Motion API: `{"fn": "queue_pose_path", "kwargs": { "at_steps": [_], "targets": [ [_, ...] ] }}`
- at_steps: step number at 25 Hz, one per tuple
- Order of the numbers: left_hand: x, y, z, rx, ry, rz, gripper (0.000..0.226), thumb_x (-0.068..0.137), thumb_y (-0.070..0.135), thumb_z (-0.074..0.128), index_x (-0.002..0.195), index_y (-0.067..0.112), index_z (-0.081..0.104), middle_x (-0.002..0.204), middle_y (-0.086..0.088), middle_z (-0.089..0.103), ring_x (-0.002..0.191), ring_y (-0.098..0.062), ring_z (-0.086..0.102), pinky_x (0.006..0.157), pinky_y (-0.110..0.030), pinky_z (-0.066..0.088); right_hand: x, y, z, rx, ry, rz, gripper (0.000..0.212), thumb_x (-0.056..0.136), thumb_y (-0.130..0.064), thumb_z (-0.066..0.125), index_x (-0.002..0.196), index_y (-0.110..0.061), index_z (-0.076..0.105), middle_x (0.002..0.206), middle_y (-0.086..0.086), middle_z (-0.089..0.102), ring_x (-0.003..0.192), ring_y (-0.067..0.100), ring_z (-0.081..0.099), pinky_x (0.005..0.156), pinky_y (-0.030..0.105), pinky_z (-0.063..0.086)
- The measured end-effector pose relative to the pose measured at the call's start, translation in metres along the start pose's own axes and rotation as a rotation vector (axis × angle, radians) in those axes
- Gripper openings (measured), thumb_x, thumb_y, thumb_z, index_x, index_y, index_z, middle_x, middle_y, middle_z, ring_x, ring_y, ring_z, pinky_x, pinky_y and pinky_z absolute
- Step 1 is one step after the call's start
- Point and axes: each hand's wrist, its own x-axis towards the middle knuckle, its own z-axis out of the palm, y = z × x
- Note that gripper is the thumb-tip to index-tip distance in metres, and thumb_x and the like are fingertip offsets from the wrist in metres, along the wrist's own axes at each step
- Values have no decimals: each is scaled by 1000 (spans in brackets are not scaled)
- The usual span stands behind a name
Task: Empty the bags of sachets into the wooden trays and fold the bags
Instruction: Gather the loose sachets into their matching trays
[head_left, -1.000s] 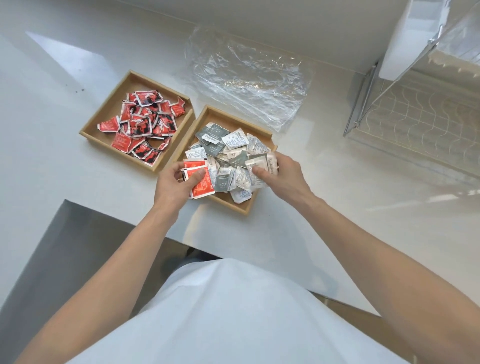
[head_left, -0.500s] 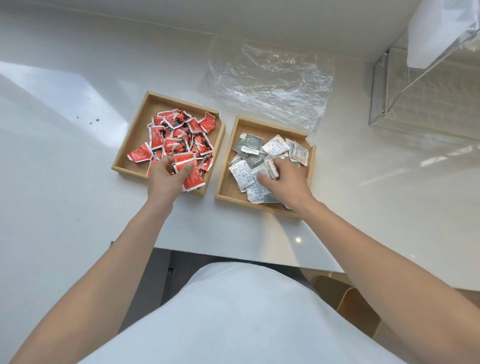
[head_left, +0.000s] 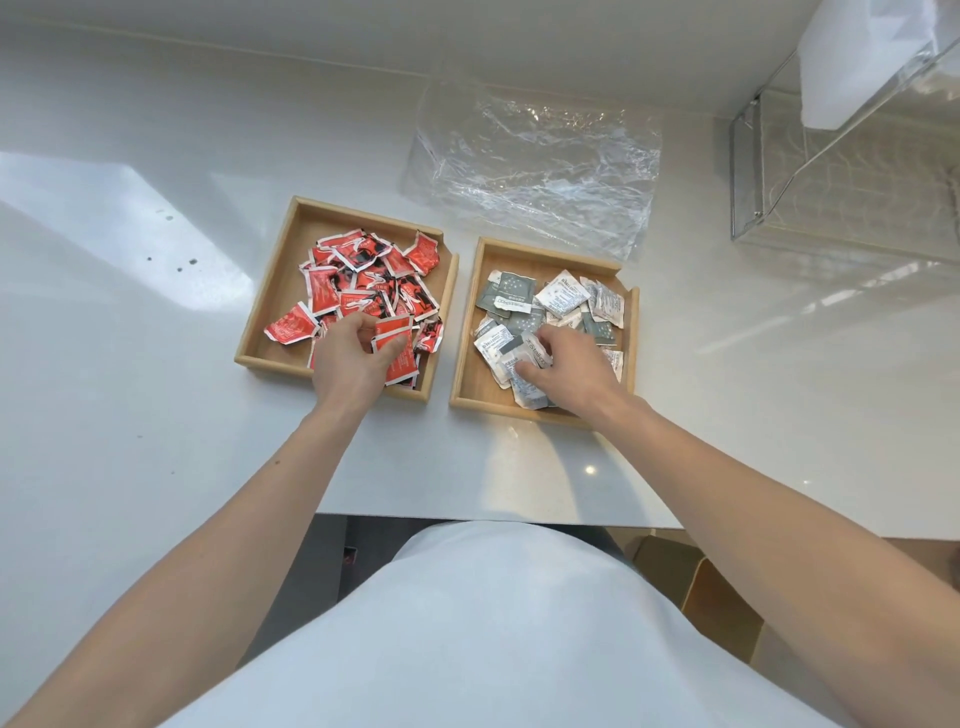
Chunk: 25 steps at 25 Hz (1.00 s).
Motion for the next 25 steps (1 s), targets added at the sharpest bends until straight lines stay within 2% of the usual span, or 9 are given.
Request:
{"fn": "queue_pose_path", "kwargs": {
  "at_steps": [3,5,8,11,15,19,22,25],
  "targets": [
    [-1,5,2,33,-31,48,25,83,28,77,98,13,64,92,4,66,85,-14,62,70,-22,45,-1,2,5,0,-19,0,20,86,-31,66,91,-13,58,81,3,61,78,25,57,67,41,51],
    [-1,6,3,47,-44,72,26,84,26,77,101,14,62,94,4,65,86,-13,59,72,-21,43,-3,3,8,12,-30,7,18,84,-27,66,98,-16,61,92,3,66,86,25,61,73,42,53],
    [-2,6,2,42,-66,89,31,84,19,76,109,14,59,96,5,62,85,-13,60,71,-18,44,-6,5,12,26,-16,16,19,83,-23,64,101,-16,63,96,4,67,89,26,61,74,43,53],
    [-2,0,2,57,-57,143,45,82,12,78,120,11,54,104,1,61,93,-15,60,79,-23,48,-9,5,16,54,29,2,21,85,-21,63,105,-17,62,100,5,67,90,26,61,75,43,53],
    [0,-12,4,107,-37,195,59,80,13,77,131,11,48,124,-10,51,112,-22,55,98,-35,48,-15,4,17,82,61,10,28,88,-24,65,115,-16,61,109,2,64,93,20,60,79,42,54],
    [-5,-14,6,144,-48,207,68,84,15,75,142,11,40,130,-11,47,121,-22,48,101,-28,40,-22,5,19,98,64,21,28,88,-28,65,113,-16,62,109,2,62,95,20,60,82,43,53],
    [-9,-16,6,123,-72,207,74,84,15,75,146,11,34,135,-11,45,125,-24,48,105,-35,43,-28,5,22,120,82,38,26,88,-26,64,112,-15,63,111,3,62,96,21,61,82,43,54],
    [-19,-16,7,107,-57,213,71,86,15,72,146,8,33,138,-12,42,127,-21,44,103,-26,36,-34,4,24,123,85,24,26,89,-23,62,113,-12,64,113,5,64,98,22,61,84,43,53]
  ]
}}
